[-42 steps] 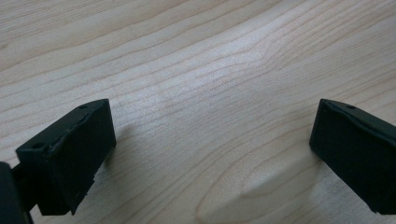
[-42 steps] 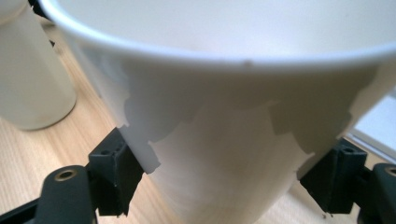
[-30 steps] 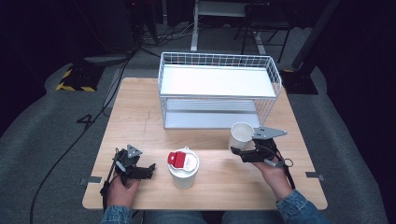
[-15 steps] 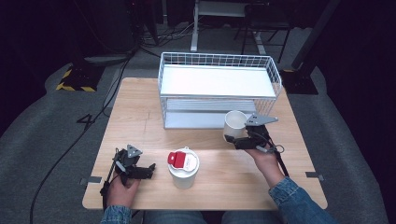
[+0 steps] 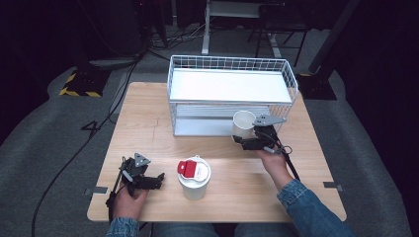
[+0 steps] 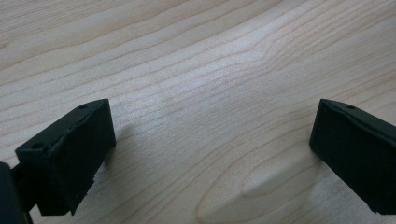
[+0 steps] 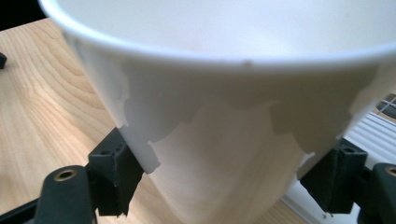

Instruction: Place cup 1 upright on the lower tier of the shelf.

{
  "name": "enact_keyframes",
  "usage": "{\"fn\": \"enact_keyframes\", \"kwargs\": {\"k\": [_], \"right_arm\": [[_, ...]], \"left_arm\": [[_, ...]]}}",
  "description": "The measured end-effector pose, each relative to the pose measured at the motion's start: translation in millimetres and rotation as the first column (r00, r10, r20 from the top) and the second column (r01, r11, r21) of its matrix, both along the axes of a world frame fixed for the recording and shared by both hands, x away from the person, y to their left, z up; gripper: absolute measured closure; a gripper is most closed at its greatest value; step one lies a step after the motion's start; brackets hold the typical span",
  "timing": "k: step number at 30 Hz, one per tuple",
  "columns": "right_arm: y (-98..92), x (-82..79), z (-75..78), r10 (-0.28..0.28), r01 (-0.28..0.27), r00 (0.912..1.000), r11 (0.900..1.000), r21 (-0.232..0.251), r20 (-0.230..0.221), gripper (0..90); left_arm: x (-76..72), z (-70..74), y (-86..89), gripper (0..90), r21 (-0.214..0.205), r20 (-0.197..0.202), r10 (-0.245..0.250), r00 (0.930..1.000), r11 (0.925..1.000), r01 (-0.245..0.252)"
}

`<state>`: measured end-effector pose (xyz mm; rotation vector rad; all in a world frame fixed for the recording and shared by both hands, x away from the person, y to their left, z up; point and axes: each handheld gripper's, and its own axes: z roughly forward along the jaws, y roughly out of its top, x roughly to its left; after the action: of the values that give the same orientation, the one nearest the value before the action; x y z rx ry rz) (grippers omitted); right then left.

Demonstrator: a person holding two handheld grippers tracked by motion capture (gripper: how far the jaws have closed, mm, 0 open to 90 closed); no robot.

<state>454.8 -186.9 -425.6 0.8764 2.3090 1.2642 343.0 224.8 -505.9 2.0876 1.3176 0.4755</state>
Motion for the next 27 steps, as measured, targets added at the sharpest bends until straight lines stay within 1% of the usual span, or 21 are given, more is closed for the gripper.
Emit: {"fn": "enact_keyframes", "kwargs": {"k": [4,5,13,17,21,27], "right_arm": [[2.8,4.5,-1.7,-0.005,0.005,1.0000,1.0000,0.002,-0.002,23.1],[5.0,7.6,-3.1,-0.005,0.005,1.0000,1.0000,0.006,-0.002,23.1],[14.6,19.1,-11.4,-0.013,0.013,0.9999,0.9999,-0.002,0.000,23.1],[15.6,24.6,-14.6,-0.019,0.019,0.9998,0.9996,0.020,0.004,23.1],[19.2,30.0,-16.8,-0.024,0.024,0.9997,0.9997,0.009,0.009,23.1],[24.6,36.9,-21.0,-0.036,0.036,0.9993,0.9993,0.010,0.003,23.2]], "left_arm": [[0.0,0.0,0.0,0.7,0.000,0.000,-0.001,1.0000,1.0000,0.001],[0.0,0.0,0.0,0.7,0.000,0.000,0.000,1.0000,1.0000,0.000],[0.0,0.0,0.0,0.7,0.000,0.000,0.000,1.0000,1.0000,0.000],[0.0,0.0,0.0,0.7,0.000,0.000,0.000,1.0000,1.0000,0.000],[0.0,0.0,0.0,0.7,0.000,0.000,0.000,1.0000,1.0000,0.000],[0.0,0.0,0.0,0.7,0.000,0.000,0.000,1.0000,1.0000,0.000]]}}
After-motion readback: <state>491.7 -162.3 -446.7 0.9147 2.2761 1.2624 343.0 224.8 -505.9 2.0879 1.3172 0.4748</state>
